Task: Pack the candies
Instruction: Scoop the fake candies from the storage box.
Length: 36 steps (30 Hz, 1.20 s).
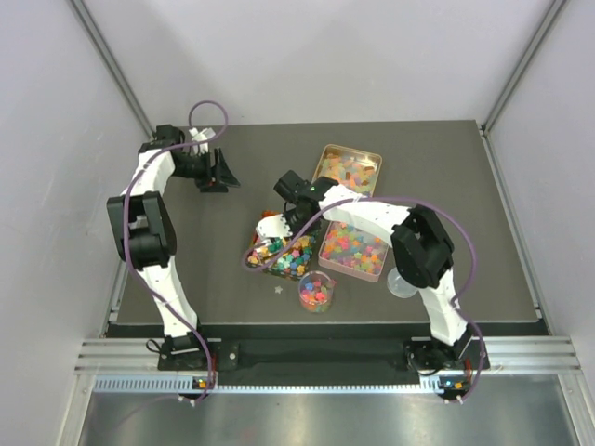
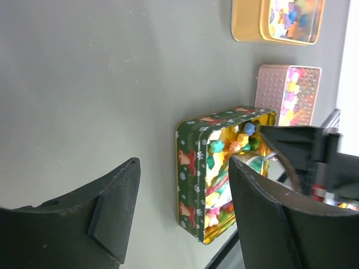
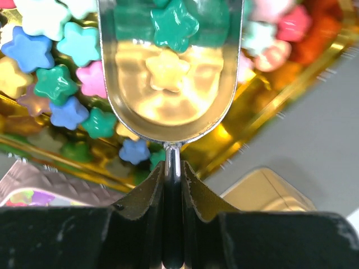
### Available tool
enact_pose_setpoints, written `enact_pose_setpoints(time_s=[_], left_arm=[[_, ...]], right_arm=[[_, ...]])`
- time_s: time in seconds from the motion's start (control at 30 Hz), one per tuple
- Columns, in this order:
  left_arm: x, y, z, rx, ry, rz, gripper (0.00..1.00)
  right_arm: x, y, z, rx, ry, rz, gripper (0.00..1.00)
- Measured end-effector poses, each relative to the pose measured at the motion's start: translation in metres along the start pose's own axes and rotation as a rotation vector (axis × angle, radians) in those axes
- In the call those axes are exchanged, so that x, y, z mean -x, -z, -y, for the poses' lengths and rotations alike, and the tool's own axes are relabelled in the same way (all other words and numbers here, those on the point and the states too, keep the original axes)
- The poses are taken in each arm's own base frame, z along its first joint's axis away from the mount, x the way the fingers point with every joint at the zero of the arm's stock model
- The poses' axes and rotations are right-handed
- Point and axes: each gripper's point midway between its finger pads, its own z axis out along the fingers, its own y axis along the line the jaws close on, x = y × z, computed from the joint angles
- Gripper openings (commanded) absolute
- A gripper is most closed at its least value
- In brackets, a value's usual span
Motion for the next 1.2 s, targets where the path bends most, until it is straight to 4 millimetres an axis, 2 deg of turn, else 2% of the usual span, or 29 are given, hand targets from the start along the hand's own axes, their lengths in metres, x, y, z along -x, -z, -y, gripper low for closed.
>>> enact_pose_setpoints(time_s=[0.1, 0.2, 0.37, 0.47, 0.6, 0.7, 0.87, 0.97, 1.07, 1.2], left_arm=[[0.001, 0.001, -0.003, 0.014, -0.011, -0.002, 0.69], [-0.001, 0.001, -0.007, 0.022, -0.016, -0.007, 0.69], [-0.003, 0.004, -0.014, 0.047, -0.022, -0.014, 0.69], [-0.004, 0.007, -0.019, 0.061, -0.023, -0.028, 0.69], [0.0, 0.011, -0.028, 0.086, -0.035, -0.037, 0.7], [0.0, 0.014, -0.032, 0.105, -0.049, -0.044, 0.7], [-0.004, 0.016, -0.034, 0.116, -0.055, -0.064, 0.7], [-0.005, 0.016, -0.034, 0.116, -0.054, -0.068, 0.7], [-0.005, 0.017, -0.033, 0.118, -0.055, -0.067, 0.7], [-0.003, 0.023, -0.027, 0.125, -0.07, -0.055, 0.7]], right_arm=[[0.0, 0.012, 0.008, -0.038, -0.022, 0.02, 0.0], [-0.002, 0.014, 0.011, -0.042, -0.061, 0.051, 0.0], [-0.009, 0.01, 0.007, 0.0, -0.133, 0.142, 0.0], [-0.016, 0.005, -0.003, 0.031, -0.168, 0.185, 0.0], [-0.019, 0.017, -0.009, 0.035, -0.192, 0.224, 0.0], [-0.018, 0.044, 0.0, -0.023, -0.188, 0.246, 0.0], [-0.016, 0.112, 0.015, -0.158, -0.169, 0.281, 0.0], [-0.017, 0.143, 0.019, -0.216, -0.165, 0.293, 0.0], [-0.016, 0.159, 0.013, -0.232, -0.164, 0.298, 0.0], [-0.019, 0.172, -0.011, -0.215, -0.176, 0.293, 0.0]])
